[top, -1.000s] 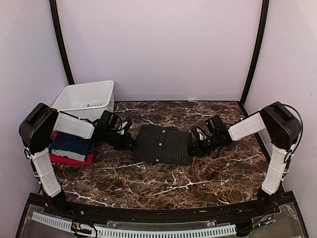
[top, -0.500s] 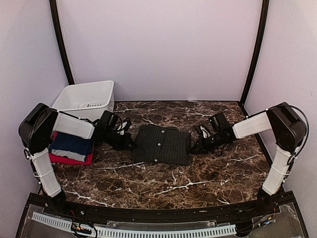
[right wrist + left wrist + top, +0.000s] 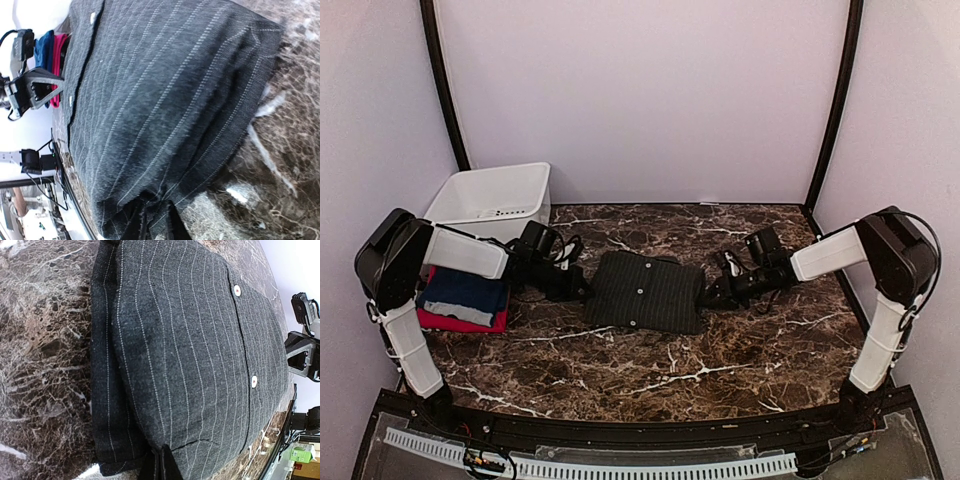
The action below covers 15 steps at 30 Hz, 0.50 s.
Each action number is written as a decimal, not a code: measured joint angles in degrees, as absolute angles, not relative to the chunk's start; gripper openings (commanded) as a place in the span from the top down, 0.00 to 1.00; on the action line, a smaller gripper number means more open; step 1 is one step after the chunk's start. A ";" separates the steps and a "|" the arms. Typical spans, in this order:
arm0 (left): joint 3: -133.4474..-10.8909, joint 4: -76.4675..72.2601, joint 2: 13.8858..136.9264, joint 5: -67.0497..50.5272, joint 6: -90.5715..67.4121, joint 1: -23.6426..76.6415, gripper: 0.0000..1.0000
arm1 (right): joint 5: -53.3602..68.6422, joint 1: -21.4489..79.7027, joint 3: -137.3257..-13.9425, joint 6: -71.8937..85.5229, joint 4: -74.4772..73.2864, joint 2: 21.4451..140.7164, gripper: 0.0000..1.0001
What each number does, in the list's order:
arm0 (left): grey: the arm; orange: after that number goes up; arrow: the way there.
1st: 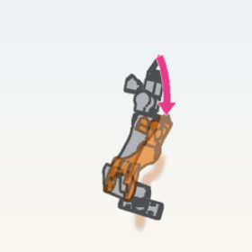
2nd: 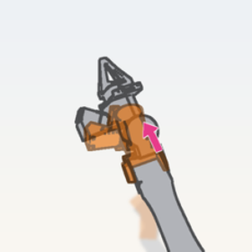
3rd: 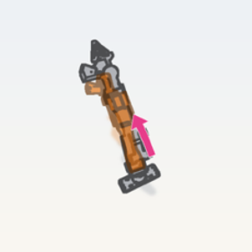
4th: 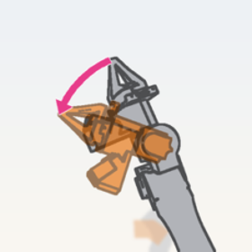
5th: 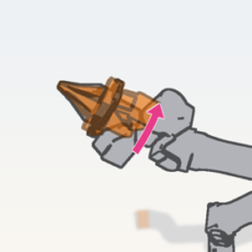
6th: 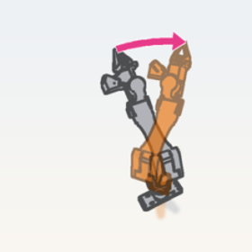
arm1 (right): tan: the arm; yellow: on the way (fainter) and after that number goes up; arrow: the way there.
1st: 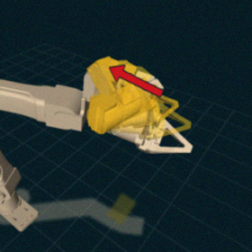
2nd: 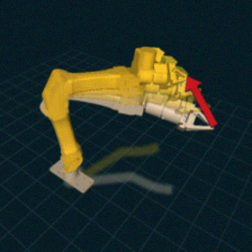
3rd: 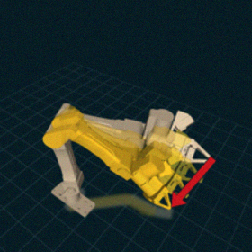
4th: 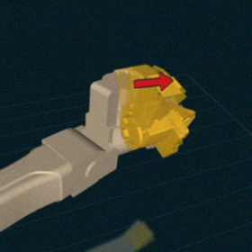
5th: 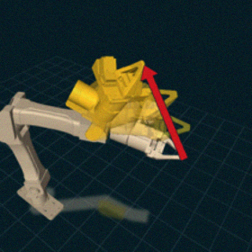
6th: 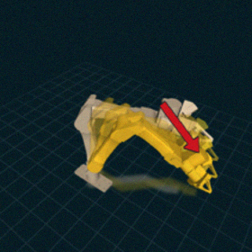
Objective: Fold and stack the mixed laundry pile
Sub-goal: Adjust the square-folded shirt at the center of the board.
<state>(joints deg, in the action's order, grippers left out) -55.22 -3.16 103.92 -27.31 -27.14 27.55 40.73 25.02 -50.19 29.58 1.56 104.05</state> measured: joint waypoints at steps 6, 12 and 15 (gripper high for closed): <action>-55.22 -3.18 103.92 -27.66 -27.16 27.53 1.00 | 41.71 25.02 -50.30 30.35 3.16 105.67 0.90; -55.22 -3.25 103.92 -27.94 -27.16 27.53 1.00 | 42.46 25.12 -51.22 30.79 3.86 108.90 0.85; -55.22 -3.29 103.92 -28.10 -27.14 27.53 1.00 | 42.50 25.34 -51.57 30.96 4.03 108.92 0.81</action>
